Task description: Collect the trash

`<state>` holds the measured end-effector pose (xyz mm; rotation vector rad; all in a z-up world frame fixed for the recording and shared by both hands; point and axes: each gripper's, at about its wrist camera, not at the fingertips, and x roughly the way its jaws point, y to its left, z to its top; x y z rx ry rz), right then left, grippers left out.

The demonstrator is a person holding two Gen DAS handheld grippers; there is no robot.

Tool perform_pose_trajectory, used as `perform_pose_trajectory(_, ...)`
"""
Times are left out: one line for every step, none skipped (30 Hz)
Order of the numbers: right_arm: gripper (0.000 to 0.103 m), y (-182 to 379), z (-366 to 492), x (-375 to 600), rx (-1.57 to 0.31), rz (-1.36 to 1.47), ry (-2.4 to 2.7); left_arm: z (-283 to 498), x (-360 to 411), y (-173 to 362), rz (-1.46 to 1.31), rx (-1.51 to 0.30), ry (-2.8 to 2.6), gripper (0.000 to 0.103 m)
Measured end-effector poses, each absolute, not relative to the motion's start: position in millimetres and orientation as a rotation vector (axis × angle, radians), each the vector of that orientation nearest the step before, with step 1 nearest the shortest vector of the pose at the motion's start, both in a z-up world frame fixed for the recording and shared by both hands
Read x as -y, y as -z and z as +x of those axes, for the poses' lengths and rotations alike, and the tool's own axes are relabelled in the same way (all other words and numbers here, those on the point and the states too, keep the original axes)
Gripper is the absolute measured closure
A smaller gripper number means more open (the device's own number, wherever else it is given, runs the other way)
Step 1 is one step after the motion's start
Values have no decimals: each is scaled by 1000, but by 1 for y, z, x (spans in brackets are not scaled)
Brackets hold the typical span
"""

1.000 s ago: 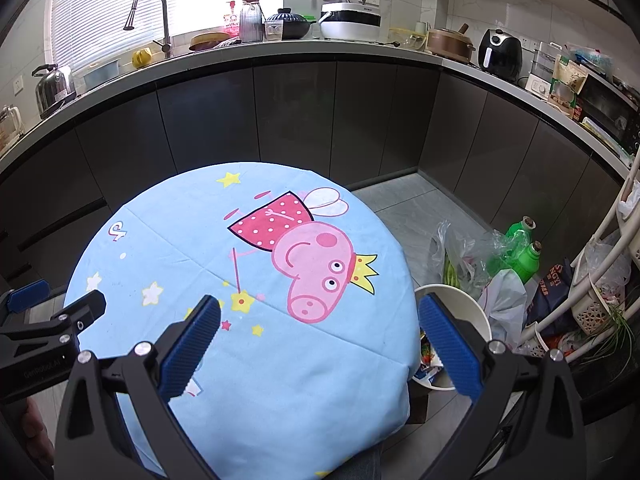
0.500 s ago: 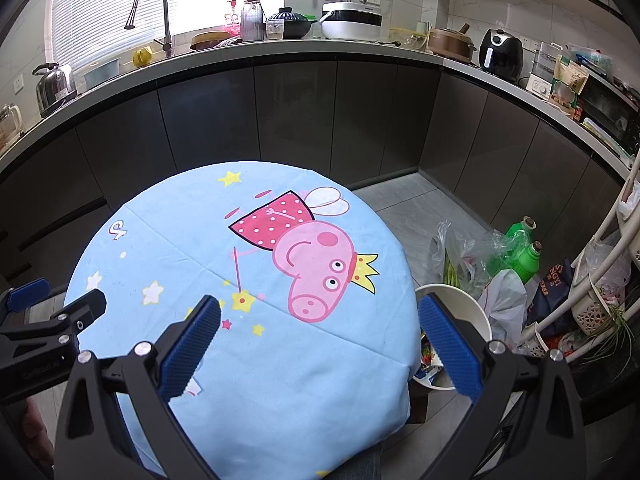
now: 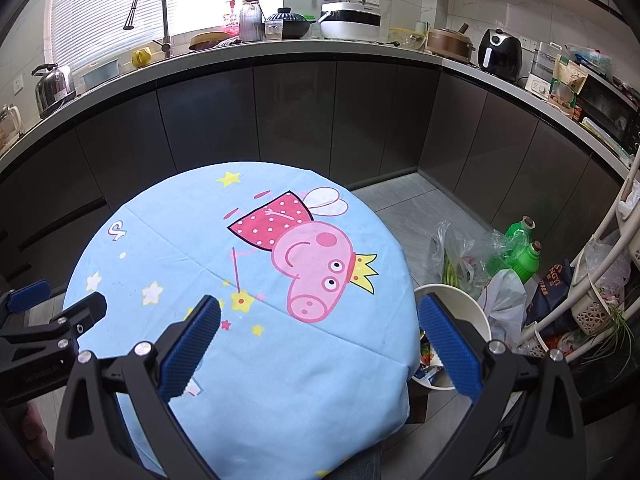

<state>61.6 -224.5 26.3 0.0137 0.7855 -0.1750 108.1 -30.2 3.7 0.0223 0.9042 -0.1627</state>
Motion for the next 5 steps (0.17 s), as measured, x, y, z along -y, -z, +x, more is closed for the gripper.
perform_pose_trajectory(3,-26,62,224,-785,14,175,108,30,-4,23,-904,162,9)
perform_pose_trajectory(3,-26,62,224,-786,14,175,108,30,-4,24,-904,163,9)
perform_pose_trajectory(3,-26,62,224,-786,14,175,108,30,-4,26,-904,164,9)
perform_pose_trajectory(3,-26,62,225,-787,14,175,108,30,-4,27,-904,164,9)
perform_pose_trajectory(3,-27,62,225,-786,14,175,109,30,-4,27,-904,165,9)
